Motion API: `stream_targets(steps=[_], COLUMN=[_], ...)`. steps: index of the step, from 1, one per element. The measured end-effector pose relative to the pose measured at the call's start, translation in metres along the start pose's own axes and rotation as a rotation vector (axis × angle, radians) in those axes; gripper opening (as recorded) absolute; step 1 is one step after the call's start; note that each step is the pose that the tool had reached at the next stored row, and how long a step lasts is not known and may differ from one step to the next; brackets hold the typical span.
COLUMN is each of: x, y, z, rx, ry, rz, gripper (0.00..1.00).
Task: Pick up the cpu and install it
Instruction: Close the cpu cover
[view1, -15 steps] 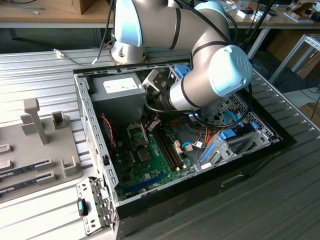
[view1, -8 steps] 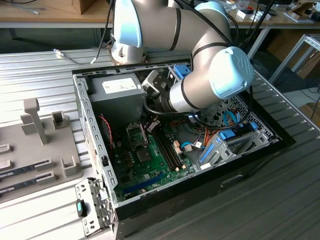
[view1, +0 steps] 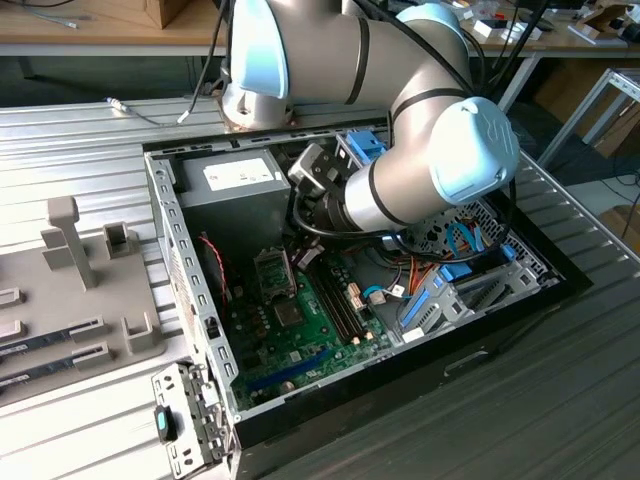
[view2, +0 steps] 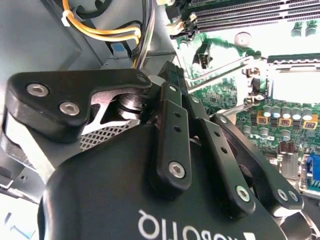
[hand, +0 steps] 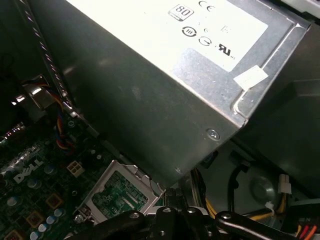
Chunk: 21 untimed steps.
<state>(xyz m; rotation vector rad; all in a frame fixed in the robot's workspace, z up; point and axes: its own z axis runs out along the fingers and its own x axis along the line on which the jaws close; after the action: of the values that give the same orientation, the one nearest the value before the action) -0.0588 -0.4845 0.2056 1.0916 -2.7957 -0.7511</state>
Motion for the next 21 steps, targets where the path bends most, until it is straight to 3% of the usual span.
stream_targets(steps=[10,21], x=[0.0011,0.0009], y=[0.0012,0.0056], z=[-0.0073,-0.0195], rx=[-0.0043,-0.0098], ry=[-0.0036,-0.0083], rz=[-0.001,-0.003], gripper=[0.11,0.11])
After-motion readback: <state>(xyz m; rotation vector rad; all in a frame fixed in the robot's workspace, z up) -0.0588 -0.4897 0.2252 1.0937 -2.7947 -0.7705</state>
